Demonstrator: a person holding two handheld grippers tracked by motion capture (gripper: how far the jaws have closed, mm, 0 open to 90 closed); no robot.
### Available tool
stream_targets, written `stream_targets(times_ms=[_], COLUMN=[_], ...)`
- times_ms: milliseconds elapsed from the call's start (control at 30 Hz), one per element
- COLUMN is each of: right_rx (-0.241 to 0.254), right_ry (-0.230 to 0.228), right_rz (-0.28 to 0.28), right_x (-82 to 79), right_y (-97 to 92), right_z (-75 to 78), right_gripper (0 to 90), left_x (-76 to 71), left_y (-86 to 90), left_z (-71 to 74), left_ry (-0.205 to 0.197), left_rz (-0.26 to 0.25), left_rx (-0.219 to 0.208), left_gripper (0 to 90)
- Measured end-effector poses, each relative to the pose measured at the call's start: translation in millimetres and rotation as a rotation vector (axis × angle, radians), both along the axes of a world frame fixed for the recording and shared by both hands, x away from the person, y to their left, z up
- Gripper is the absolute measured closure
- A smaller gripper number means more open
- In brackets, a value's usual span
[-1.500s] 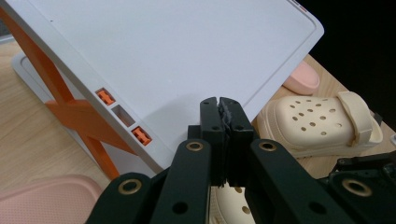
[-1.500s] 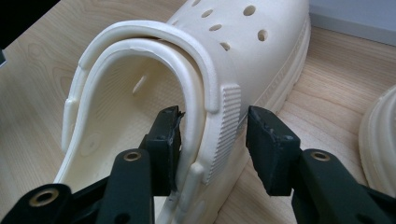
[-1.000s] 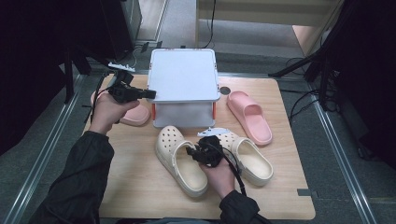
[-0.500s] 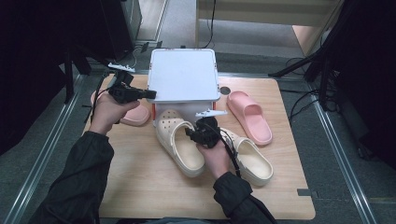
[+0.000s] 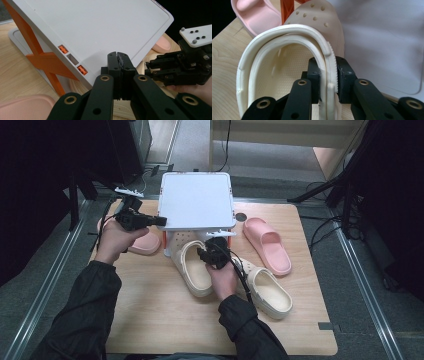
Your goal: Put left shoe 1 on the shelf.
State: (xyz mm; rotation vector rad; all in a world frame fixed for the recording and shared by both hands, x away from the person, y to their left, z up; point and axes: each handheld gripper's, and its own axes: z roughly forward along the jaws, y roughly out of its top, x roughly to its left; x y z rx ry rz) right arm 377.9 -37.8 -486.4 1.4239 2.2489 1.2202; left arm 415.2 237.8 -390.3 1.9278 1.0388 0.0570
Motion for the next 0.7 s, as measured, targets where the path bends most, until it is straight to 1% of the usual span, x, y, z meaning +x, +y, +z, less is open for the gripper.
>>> stream_targets(times_ms=[167, 200, 233, 267, 300, 367, 400, 467, 500, 567, 600, 633, 700], right_rx=[-0.019, -0.014, -0.014, 0.004, 0.008, 0.007, 0.007, 0.001, 0.001, 0.013, 0.031, 0.031, 0.032], right_ry=[0.000, -0.010, -0.010, -0.004, -0.006, -0.007, -0.018, -0.039, -0.039, -0.035, -0.029, -0.029, -0.038], right_rz=[0.036, 0.041, 0.041, 0.045, 0.049, 0.054, 0.071, 0.083, 0.083, 0.094, 0.101, 0.101, 0.123], right_x=[-3.0, -4.8, -4.8, -6.0, -7.2, -8.3, -13.0, -18.4, -18.4, -22.3, -27.1, -27.1, -34.3], right_y=[-0.3, -2.0, -2.0, -4.5, -5.6, -6.6, -10.8, -16.3, -16.3, -22.9, -28.8, -28.8, -33.2], right_z=[-2.7, -2.2, -2.2, -0.6, 0.5, 1.5, 4.6, 7.1, 7.1, 9.7, 13.1, 13.1, 16.1], right_gripper=[74.2, 73.4, 73.4, 69.3, 68.1, 67.9, 68.4, 71.2, 71.2, 74.4, 79.7, 79.7, 84.6], left_x=[-0.2, 0.1, 0.1, -0.5, -0.5, -0.6, -0.6, -0.5, -0.5, -1.0, -1.2, -1.4, -1.4], left_y=[0.4, 0.7, 0.7, -0.3, -0.5, -0.8, -0.9, -0.7, -0.7, -1.3, -1.7, -2.0, -2.0], left_z=[0.0, 0.1, 0.1, 0.6, 0.8, 0.9, 0.9, 1.0, 1.0, 1.3, 1.5, 1.5, 1.4], left_ry=[0.001, 0.004, 0.004, 0.004, 0.004, 0.005, 0.006, 0.008, 0.008, 0.005, 0.004, 0.000, -0.003], left_rz=[0.001, 0.002, 0.002, 0.008, 0.006, 0.007, 0.009, 0.008, 0.008, 0.008, 0.008, 0.009, 0.007], left_rx=[0.000, -0.001, -0.001, 0.004, 0.006, 0.007, 0.006, 0.007, 0.007, 0.012, 0.016, 0.018, 0.019], left_gripper=[89.5, 89.5, 89.5, 89.5, 89.5, 89.5, 89.5, 89.5, 89.5, 89.5, 89.5, 89.5, 89.5])
